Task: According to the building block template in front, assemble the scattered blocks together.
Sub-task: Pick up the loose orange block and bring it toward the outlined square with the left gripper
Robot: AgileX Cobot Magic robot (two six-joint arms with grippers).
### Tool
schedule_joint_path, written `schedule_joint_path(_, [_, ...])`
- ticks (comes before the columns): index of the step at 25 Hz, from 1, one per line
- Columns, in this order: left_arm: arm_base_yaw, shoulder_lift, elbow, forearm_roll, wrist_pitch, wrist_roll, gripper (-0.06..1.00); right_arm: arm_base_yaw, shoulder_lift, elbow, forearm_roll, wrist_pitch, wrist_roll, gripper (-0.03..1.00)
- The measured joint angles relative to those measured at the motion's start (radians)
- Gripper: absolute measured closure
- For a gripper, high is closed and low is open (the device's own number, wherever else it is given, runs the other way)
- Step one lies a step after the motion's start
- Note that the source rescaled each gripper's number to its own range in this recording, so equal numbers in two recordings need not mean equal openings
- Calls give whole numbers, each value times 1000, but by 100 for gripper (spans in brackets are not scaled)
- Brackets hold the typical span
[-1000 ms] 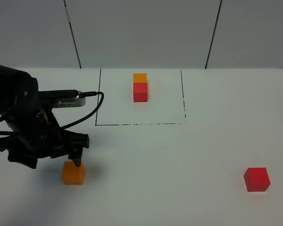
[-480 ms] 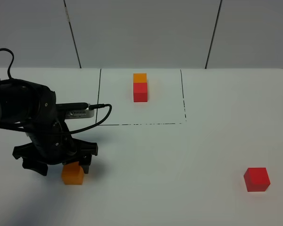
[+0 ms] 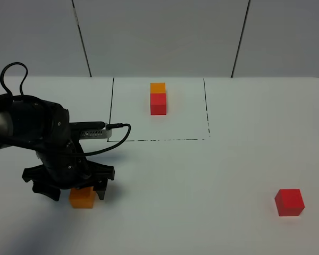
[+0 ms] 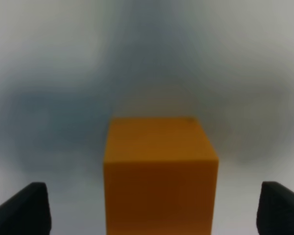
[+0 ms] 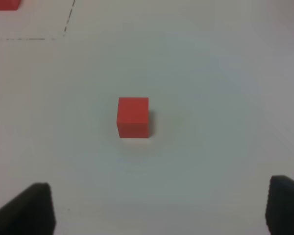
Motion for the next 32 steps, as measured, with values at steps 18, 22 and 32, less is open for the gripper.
schedule_joint_path(18, [0, 41, 36, -2, -68, 17, 7, 0, 0, 0, 0, 0, 0, 23])
schedule_joint_path(22, [-1, 69, 34, 3, -57, 21, 9, 0, 0, 0, 0, 0, 0, 23])
schedule_joint_path(32, [-1, 76, 27, 16, -51, 18, 24, 0, 0, 0, 0, 0, 0, 23])
